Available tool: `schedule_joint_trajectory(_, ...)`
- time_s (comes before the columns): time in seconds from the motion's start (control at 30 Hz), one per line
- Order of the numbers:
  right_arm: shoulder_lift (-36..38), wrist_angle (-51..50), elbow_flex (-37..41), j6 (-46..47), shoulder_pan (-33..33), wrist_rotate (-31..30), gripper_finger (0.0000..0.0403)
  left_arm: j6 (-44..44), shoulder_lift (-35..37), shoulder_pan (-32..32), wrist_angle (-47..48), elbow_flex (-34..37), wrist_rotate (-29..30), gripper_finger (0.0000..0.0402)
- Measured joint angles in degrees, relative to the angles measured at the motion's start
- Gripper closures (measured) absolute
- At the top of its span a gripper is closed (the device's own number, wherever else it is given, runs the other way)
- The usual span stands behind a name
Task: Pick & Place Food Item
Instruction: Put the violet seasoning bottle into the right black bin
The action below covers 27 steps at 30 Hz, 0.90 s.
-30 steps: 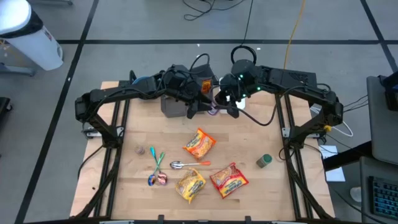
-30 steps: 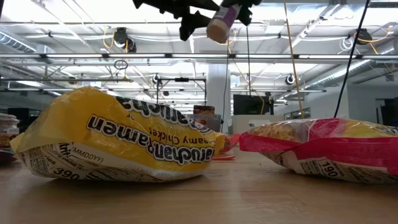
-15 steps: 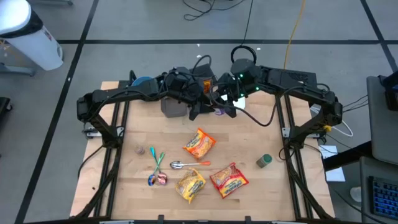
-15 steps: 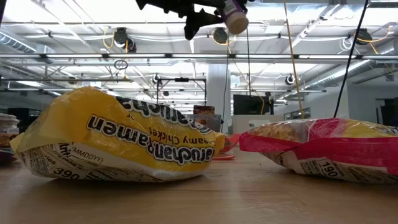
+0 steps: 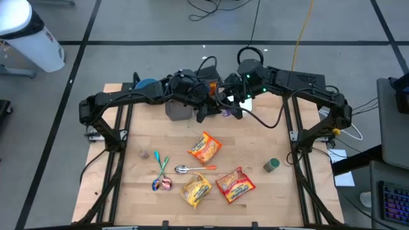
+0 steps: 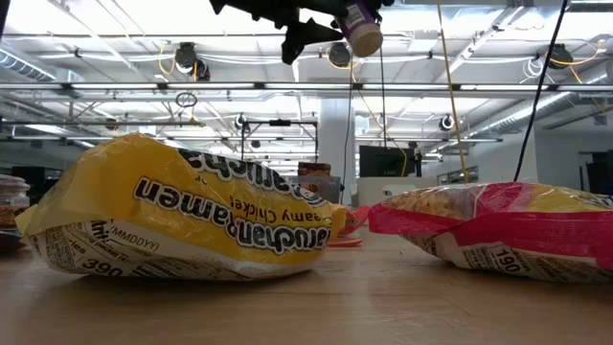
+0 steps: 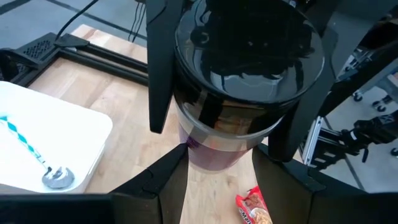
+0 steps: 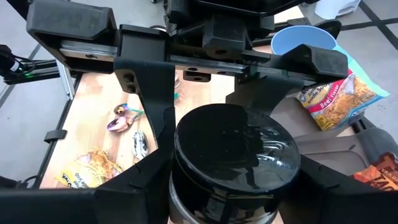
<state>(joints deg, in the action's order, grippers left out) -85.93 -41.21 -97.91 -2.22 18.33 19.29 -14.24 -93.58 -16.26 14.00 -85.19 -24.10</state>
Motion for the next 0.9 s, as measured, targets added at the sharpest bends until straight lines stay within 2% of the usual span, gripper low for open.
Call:
schedule_joint_trajectory(0.4,-0.09,-0.17,0.02,-0.02,-0.04,0.12,0.0196,0.44,0.07,-0.05,0.84,0.0,-1.72,0.0211)
schedule_joint_trajectory(0.5,-0.11,-0.17,0.02,-0.1,-0.07,0.24,0.0196,0.32,0.09,-0.18,1.24,-0.02,-3.35,0.0189)
schedule_joint_trajectory(0.73,-0.17,-0.2,0.09,-0.22,-0.06,-0.12,0.0196,0.22,0.2,-0.16,1.78,-0.09,-3.76,0.0107)
schedule_joint_trajectory(0.9,-0.17,-0.18,0.09,-0.11,-0.02,-0.18,0.0196,-2.92,0.2,-0.16,1.67,-0.11,-3.73,0.0071)
